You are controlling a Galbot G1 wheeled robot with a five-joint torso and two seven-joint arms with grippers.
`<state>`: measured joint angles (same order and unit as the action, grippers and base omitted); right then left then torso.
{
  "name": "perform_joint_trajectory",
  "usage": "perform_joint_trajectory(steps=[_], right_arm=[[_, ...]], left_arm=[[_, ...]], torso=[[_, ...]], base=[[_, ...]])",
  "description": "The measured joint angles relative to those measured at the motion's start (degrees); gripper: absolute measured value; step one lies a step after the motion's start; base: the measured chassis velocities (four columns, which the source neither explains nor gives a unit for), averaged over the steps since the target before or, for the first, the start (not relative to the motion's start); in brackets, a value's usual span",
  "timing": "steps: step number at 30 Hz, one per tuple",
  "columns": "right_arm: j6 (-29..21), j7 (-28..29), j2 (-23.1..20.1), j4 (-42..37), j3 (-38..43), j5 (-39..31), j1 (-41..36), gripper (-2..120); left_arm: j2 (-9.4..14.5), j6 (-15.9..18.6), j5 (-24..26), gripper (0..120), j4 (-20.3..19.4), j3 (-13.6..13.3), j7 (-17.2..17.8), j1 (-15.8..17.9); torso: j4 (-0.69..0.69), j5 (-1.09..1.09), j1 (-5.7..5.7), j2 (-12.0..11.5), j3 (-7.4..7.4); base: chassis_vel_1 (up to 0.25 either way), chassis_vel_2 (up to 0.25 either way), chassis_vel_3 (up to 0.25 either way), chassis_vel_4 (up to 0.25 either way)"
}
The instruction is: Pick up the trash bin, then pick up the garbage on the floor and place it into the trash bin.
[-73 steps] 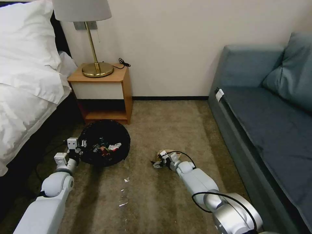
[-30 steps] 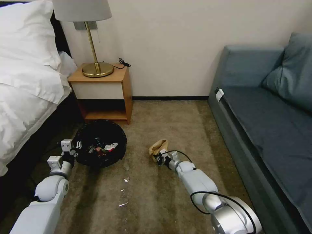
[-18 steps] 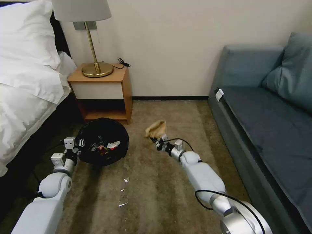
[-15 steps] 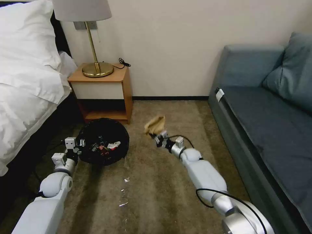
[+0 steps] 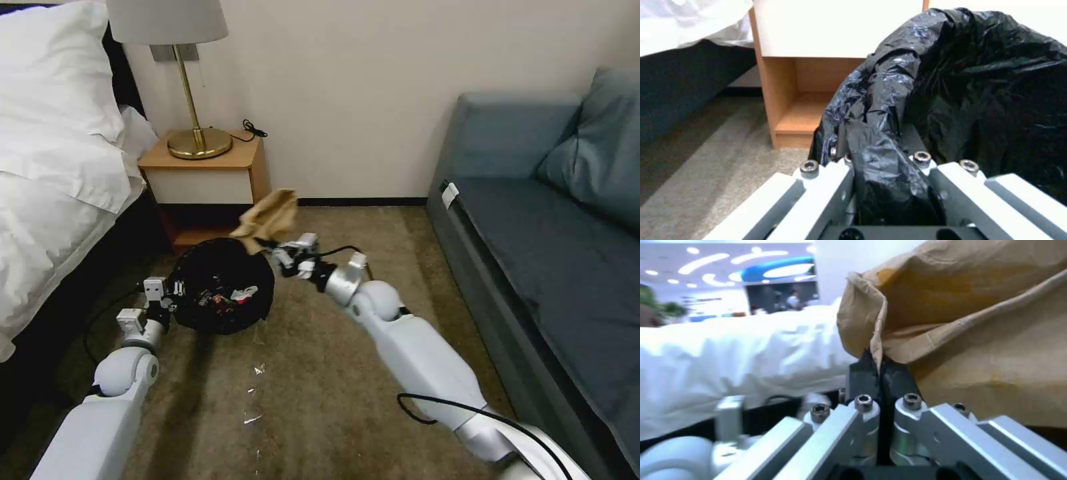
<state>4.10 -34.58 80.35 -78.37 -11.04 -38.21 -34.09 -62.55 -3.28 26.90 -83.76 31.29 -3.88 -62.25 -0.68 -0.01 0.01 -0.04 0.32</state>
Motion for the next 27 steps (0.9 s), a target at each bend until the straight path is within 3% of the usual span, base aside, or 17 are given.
perform_joint_trajectory(steps=[8, 17, 20, 21, 24, 27], right_arm=[[4.16, -0.44, 5.91, 13.02, -3.53, 4.75, 0.78, 0], [4.77, 3.76, 7.36, 15.39, -3.51, 5.94, 1.42, 2], [4.79, 4.24, 7.18, 15.36, -3.68, 6.27, 1.24, 20], [4.79, 4.24, 7.18, 15.36, -3.68, 6.27, 1.24, 20], [4.96, 4.29, 6.87, 15.17, -4.05, 6.60, 0.70, 35], [5.03, 4.39, 6.83, 14.96, -4.20, 6.63, 0.54, 39]], left_arm=[[0.08, -0.32, 0.41, 4, -0.28, 0.78, -0.04, -0.59], [-0.52, -0.51, 0.41, 4, -0.01, 0.87, -0.19, -0.47], [-0.73, -0.51, 0.37, 4, 0.02, 0.93, -0.21, -0.41], [-0.73, -0.51, 0.37, 4, 0.02, 0.93, -0.21, -0.41], [-0.72, -0.53, 0.36, 4, 0.02, 1.31, -0.22, -0.59], [-0.72, -0.54, 0.33, 4, 0.02, 1.47, -0.24, -0.69]], torso=[[-0.01, 0.00, 0.00, 0.00, 0.00], [-0.03, 0.00, 0.00, 0.00, 0.00], [-0.02, 0.01, 0.00, 0.00, 0.00], [-0.02, 0.01, 0.00, 0.00, 0.00], [-0.03, 0.01, 0.00, 0.00, 0.00], [-0.03, 0.01, 0.00, 0.00, 0.00]], base=[[0.000, 0.000, 0.000, 0.000], [0.000, 0.000, 0.000, 0.000], [0.000, 0.000, 0.000, 0.000], [0.000, 0.000, 0.000, 0.000], [0.000, 0.000, 0.000, 0.000], [0.000, 0.000, 0.000, 0.000]])
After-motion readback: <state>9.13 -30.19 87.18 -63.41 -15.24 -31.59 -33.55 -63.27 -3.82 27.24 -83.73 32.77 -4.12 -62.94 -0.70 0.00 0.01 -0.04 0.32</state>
